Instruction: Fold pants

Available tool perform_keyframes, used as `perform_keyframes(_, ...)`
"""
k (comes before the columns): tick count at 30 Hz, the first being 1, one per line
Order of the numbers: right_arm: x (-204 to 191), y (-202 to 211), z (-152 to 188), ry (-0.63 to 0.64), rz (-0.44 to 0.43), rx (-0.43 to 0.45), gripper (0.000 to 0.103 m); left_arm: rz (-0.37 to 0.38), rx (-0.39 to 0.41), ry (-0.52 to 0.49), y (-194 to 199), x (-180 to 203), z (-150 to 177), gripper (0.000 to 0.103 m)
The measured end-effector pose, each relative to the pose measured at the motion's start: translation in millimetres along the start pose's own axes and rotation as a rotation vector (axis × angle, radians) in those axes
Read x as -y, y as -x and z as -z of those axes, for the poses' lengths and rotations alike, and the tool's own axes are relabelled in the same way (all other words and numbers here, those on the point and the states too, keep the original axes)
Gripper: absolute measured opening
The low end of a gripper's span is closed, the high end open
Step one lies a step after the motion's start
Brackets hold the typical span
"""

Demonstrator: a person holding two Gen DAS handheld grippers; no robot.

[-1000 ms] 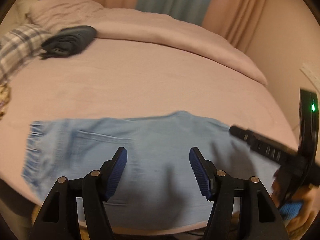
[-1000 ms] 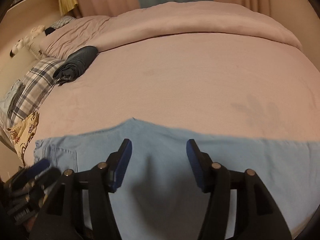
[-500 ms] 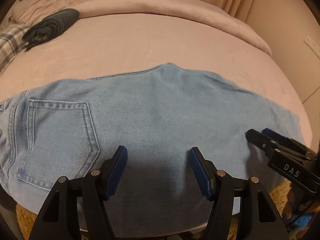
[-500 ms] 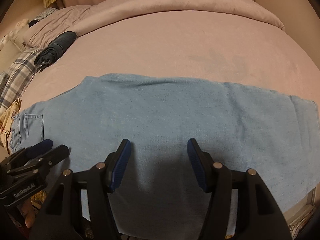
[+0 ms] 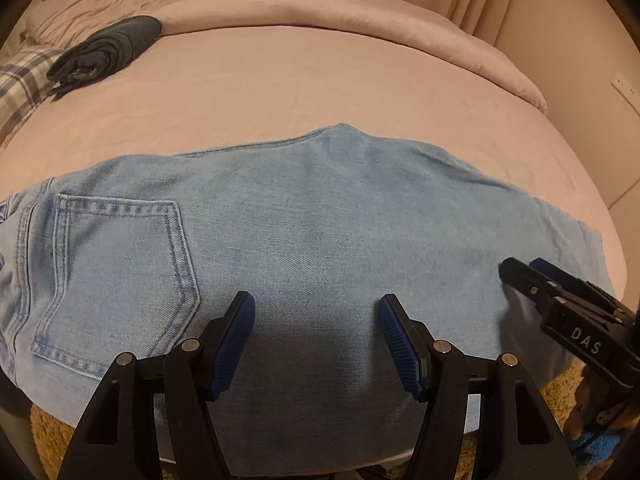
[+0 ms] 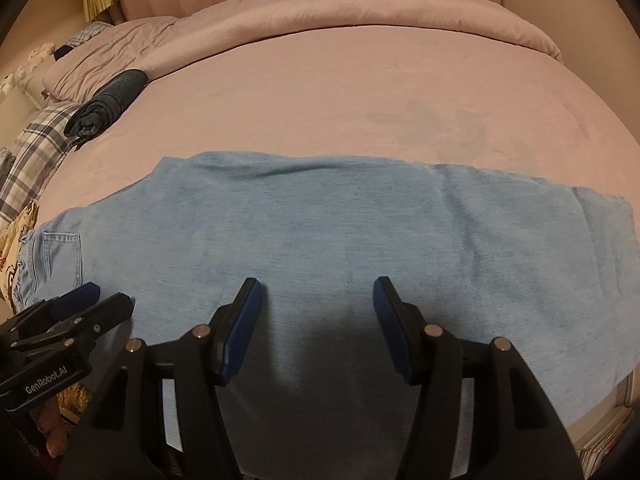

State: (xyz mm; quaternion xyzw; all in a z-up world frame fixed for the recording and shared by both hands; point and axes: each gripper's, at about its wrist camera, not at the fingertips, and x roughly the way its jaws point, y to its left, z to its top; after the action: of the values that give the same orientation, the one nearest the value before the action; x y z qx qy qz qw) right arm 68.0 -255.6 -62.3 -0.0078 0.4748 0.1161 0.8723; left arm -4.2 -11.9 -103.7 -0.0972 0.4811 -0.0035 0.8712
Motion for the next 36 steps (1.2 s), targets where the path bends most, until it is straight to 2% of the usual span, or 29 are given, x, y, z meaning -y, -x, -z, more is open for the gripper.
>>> perform_keyframes(13, 40, 16, 0, -0.112, 0.057, 0.024, 0.058, -0.038, -0.039, -0.006, -1, 11, -15, 0.066)
perform_keyframes(18, 61, 42, 2, -0.168, 0.102, 0.074, 0.06, 0.044, -0.006, 0.014, 16, 19, -25, 0.066)
perform_keyframes(22, 79, 60, 2, -0.216, 0.129, 0.115, 0.071, 0.075, 0.039, -0.026, 33, 37, -33, 0.067)
perform_keyframes(24, 89, 69, 2, -0.245, 0.134, 0.137, 0.071, 0.09, 0.056, -0.047, 38, 45, -36, 0.077)
perform_keyframes(26, 96, 76, 4, -0.261, 0.14, 0.146, 0.071, 0.114, 0.074, -0.069, 41, 56, -37, 0.079)
perform_keyframes(31, 108, 85, 7, -0.291, 0.155, 0.169, 0.072, 0.148, 0.08, -0.095, 41, 72, -36, 0.079)
perform_keyframes(36, 119, 88, 8, -0.316, 0.175, 0.17, 0.073, 0.172, 0.052, -0.075, 35, 78, -28, 0.079)
